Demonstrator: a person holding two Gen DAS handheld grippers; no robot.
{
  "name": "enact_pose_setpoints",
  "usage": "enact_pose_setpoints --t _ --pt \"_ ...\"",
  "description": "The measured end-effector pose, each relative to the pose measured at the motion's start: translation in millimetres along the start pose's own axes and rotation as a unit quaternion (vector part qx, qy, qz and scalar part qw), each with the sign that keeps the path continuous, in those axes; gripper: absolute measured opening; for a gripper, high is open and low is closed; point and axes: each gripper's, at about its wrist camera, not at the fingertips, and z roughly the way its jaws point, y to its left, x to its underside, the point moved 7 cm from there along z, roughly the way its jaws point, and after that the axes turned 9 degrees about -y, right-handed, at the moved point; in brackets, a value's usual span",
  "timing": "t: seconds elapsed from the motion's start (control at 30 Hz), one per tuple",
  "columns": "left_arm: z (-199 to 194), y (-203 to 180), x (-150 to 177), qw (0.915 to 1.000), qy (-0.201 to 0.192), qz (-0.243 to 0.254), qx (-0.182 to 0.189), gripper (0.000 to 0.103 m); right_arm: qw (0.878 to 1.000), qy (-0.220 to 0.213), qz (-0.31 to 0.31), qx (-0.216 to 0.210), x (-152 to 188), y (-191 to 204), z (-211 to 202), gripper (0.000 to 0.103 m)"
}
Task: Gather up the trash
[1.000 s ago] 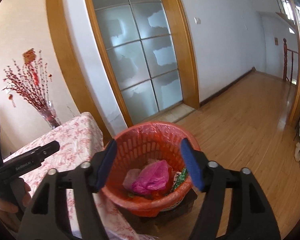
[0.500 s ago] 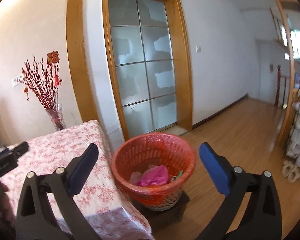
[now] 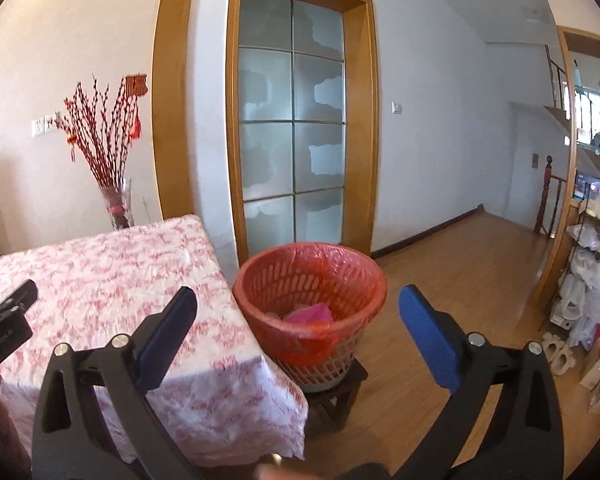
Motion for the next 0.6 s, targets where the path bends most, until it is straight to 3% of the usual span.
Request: enact_pose_setpoints --t 0.23,0.6 --pt "-18.1 11.9 12.5 0.9998 -0.007 0.0 -0.019 0.1 1.0 -0.008 -0.019 0.001 9.7 15.4 -15.6 0.099" --pt "-22.6 18.2 24.4 0.9992 -0.002 0.016 -0.036 0.1 1.0 0.02 -0.014 0.002 24.5 20.9 -16.7 0.099"
